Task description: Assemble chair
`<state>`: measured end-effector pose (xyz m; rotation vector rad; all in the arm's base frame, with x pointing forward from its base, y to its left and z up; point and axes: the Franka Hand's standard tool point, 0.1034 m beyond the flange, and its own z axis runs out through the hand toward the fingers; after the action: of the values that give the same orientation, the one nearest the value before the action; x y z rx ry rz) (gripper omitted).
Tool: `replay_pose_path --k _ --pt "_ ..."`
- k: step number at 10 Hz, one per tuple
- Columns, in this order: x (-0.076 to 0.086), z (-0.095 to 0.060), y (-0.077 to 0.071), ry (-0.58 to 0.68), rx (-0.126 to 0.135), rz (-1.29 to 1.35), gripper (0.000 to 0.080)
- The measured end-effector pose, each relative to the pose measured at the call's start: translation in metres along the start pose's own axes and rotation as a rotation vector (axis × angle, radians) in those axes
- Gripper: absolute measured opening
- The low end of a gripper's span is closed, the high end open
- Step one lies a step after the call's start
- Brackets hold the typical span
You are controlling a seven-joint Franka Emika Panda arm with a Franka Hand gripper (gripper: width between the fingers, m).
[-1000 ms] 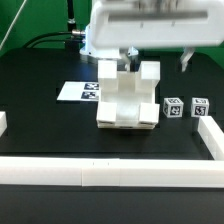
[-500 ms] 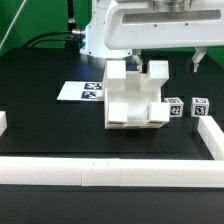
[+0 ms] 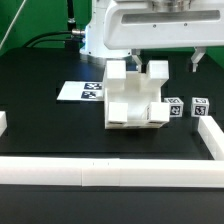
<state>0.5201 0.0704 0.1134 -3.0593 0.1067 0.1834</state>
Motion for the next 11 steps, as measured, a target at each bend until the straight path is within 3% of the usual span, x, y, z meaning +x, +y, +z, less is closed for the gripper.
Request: replay_pose_path --k 3,5,6,7,8,11 --pt "-0.014 -0.020 -0.008 0.009 0.018 0.002 0.0649" --pt "-0.030 -0.014 -0.020 0.001 0.018 0.011 0.0649" --pt "-0.030 -0.013 -0.024 0.001 0.018 0.004 0.0649" --pt "-0.014 -0.027 -0.022 0.009 0.023 0.010 0.0649" --pt "0.002 -0.027 -0.024 0.031 0.021 0.009 0.0649" --pt "0.026 -0.018 -0.024 0.025 0.011 0.016 0.0649"
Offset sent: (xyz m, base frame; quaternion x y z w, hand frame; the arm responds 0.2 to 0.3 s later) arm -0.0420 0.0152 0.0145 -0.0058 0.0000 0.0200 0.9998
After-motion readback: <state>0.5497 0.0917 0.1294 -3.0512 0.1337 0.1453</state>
